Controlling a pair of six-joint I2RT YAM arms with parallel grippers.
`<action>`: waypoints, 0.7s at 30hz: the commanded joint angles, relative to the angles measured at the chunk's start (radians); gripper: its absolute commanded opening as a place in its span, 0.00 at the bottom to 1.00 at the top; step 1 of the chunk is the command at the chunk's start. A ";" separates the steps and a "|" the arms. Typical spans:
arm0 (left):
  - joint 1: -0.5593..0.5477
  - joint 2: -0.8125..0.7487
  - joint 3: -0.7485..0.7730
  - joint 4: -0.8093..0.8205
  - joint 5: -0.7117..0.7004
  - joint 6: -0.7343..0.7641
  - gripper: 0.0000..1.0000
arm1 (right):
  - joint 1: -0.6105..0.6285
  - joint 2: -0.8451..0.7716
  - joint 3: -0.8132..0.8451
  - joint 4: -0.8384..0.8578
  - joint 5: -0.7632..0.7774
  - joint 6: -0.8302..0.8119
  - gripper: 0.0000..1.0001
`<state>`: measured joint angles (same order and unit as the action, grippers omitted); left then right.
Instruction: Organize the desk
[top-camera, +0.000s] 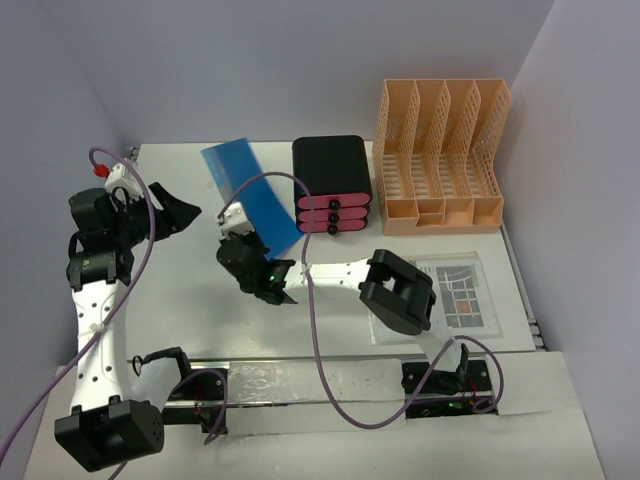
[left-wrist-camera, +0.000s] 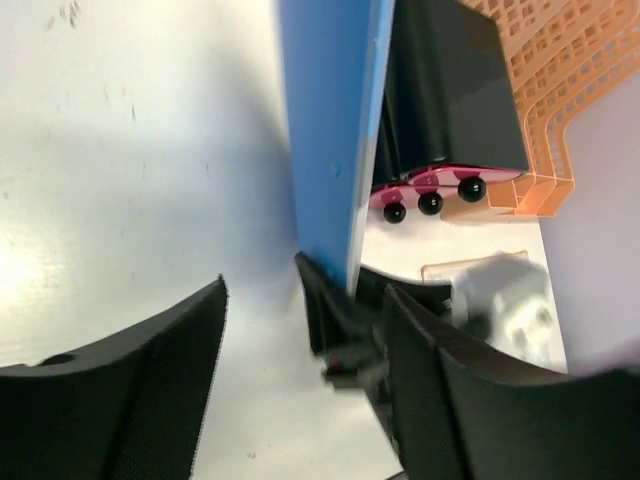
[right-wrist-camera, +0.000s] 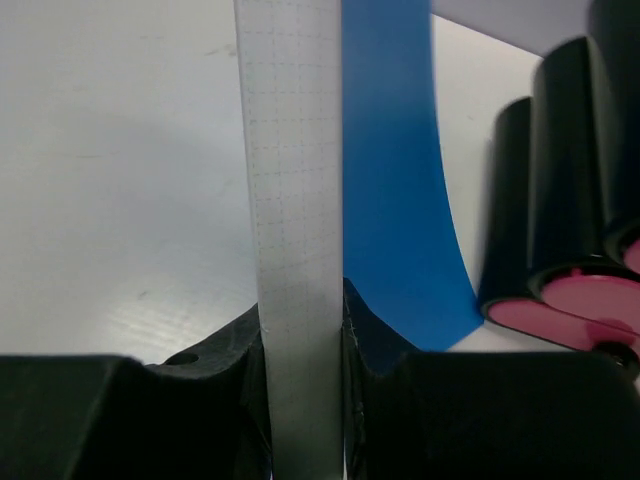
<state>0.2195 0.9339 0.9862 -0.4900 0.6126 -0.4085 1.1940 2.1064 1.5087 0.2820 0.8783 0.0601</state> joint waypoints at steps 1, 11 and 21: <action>0.000 -0.003 0.075 0.000 -0.012 0.039 0.72 | 0.001 -0.099 -0.043 0.062 0.014 0.105 0.00; 0.004 -0.007 0.156 -0.004 -0.226 0.117 0.76 | -0.017 -0.303 -0.180 0.172 -0.214 0.103 0.00; 0.017 0.038 0.071 0.053 -0.320 0.184 0.75 | -0.050 -0.486 -0.232 0.275 -0.325 -0.009 0.00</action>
<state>0.2267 0.9493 1.0763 -0.4873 0.3343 -0.2680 1.1720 1.7161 1.2998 0.4155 0.5988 0.0974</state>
